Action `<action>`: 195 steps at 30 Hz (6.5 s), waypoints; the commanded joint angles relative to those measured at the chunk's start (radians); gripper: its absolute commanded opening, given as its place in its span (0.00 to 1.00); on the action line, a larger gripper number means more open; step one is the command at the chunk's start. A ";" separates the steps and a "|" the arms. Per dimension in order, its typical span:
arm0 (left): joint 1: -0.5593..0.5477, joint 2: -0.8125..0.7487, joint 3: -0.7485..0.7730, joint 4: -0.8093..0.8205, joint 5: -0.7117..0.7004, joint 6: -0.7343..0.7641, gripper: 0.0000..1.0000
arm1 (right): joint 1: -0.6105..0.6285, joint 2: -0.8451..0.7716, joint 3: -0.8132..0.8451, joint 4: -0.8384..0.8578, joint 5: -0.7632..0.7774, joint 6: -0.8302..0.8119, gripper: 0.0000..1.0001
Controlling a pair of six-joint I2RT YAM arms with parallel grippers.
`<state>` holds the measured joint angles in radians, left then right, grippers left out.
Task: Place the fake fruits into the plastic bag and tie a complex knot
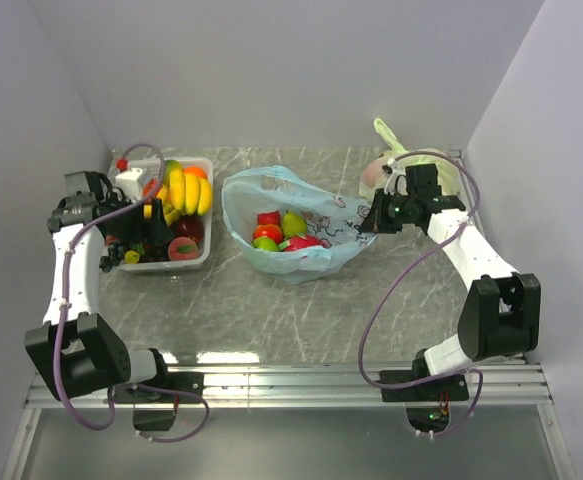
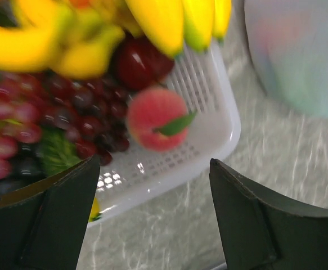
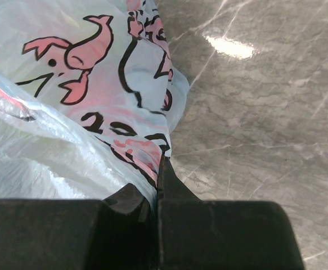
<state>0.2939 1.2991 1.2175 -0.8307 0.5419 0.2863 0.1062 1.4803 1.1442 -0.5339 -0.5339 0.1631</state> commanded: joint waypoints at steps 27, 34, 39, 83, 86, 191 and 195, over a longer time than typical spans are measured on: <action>-0.202 0.284 -0.151 0.255 -0.112 0.267 0.87 | 0.016 0.014 0.049 -0.003 0.011 -0.013 0.00; -0.208 0.249 -0.162 0.205 -0.131 0.283 0.71 | 0.016 0.017 0.046 0.002 0.014 -0.014 0.00; -0.206 0.183 -0.075 0.110 -0.096 0.241 0.47 | 0.016 0.020 0.049 0.002 0.014 -0.014 0.00; -0.725 0.353 0.283 0.489 0.112 -0.136 0.66 | 0.058 0.092 0.127 0.061 -0.084 0.042 0.00; -0.713 0.295 0.277 0.432 0.216 -0.104 0.85 | 0.058 0.107 0.138 0.072 -0.101 0.056 0.00; -0.701 0.304 0.573 0.664 0.317 -0.503 0.75 | 0.069 -0.223 -0.106 0.542 -0.446 -0.131 0.00; -0.596 0.197 0.484 0.561 0.256 -0.417 0.79 | 0.024 -0.264 -0.067 0.413 -0.515 -0.023 0.00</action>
<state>-0.3359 1.6047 1.7496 -0.2020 0.8536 -0.1925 0.1486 1.2640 1.0256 -0.0139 -0.9531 0.0326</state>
